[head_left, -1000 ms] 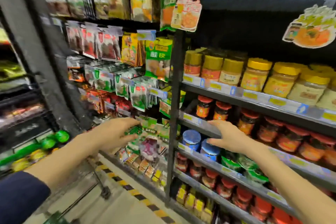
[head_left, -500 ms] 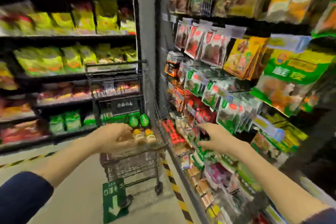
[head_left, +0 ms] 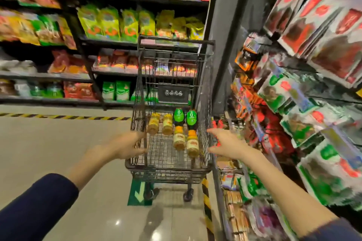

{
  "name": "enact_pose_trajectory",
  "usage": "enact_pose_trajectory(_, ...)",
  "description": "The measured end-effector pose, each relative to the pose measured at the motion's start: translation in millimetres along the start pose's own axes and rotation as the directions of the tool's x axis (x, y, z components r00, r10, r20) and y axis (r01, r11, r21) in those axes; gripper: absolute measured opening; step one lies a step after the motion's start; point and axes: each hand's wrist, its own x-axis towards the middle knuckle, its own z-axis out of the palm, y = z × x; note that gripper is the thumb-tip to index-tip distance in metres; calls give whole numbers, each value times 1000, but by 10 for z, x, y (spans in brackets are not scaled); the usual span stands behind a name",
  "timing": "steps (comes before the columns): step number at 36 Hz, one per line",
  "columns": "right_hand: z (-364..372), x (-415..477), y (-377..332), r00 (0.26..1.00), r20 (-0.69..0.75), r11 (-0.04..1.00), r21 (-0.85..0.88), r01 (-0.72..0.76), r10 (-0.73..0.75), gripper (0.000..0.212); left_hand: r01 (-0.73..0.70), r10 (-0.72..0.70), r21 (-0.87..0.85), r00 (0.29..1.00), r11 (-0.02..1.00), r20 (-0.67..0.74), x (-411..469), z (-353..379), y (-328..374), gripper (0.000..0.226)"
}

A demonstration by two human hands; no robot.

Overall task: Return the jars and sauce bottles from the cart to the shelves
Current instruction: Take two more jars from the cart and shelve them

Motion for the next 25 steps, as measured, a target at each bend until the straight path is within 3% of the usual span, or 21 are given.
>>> enact_pose_trajectory(9, 334, 1313, 302, 994, 91, 990, 123, -69, 58, 66, -2, 8, -47, 990, 999, 141, 1305, 236, -327, 64)
enact_pose_trajectory(14, 586, 2118, 491, 983, 130, 949, 275, -158, 126, 53, -22, 50, -123, 971, 992, 233, 2175, 400, -508, 57)
enact_pose_trajectory(19, 860, 2711, 666, 945, 264, 932, 251, -261, 194, 62, 64, 9, -184, 928, 981, 374, 2903, 750, -626, 60)
enact_pose_trajectory(25, 1230, 3071, 877, 909, 302, 863, 331, -381, 286, 33, 268, -76, -274, 830, 923, 553, 3467, 1326, -547, 84)
